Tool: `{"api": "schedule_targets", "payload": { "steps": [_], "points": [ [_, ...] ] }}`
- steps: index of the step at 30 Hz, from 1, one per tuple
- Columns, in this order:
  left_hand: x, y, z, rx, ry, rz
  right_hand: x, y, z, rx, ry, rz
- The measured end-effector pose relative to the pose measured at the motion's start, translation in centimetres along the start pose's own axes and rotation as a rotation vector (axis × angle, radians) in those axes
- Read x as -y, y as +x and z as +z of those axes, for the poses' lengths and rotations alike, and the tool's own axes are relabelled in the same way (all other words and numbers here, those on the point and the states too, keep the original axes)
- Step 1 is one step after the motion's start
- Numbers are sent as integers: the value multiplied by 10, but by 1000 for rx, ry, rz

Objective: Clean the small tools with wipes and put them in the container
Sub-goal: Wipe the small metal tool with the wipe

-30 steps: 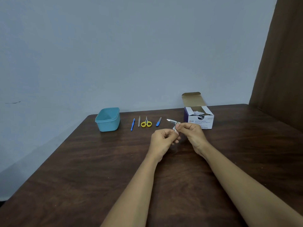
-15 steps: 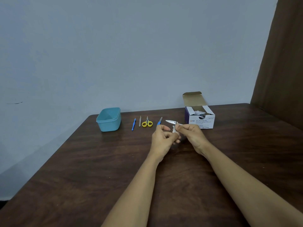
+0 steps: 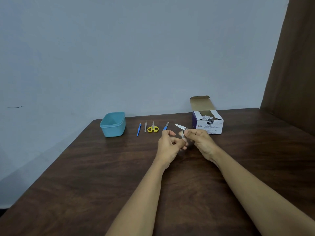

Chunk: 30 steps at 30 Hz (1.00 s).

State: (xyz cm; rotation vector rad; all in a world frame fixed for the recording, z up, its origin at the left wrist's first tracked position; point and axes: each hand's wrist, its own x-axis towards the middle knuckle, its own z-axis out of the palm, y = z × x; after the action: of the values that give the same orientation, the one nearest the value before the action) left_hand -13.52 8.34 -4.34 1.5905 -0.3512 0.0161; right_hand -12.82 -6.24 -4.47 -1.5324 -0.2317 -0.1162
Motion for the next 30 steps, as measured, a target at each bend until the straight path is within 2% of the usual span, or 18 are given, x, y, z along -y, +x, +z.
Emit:
{"api": "schedule_targets", "payload": {
  "steps": [5,10,15,22,30],
  "points": [
    [2,0,1,-8,-8,-1,-2,-1,5,7,-36,-72],
    [2,2,0,0,1,-21,-5,2,0,-78,65,-5],
    [2,1,1,12,-12,-22,-3,1,-1,8,23,9],
    [2,0,2,9,-33,-25,-3,2,1,46,-44,-10],
    [2,3,-3,2,-98,-50,-1,0,4,-55,-71,-20]
  ]
}}
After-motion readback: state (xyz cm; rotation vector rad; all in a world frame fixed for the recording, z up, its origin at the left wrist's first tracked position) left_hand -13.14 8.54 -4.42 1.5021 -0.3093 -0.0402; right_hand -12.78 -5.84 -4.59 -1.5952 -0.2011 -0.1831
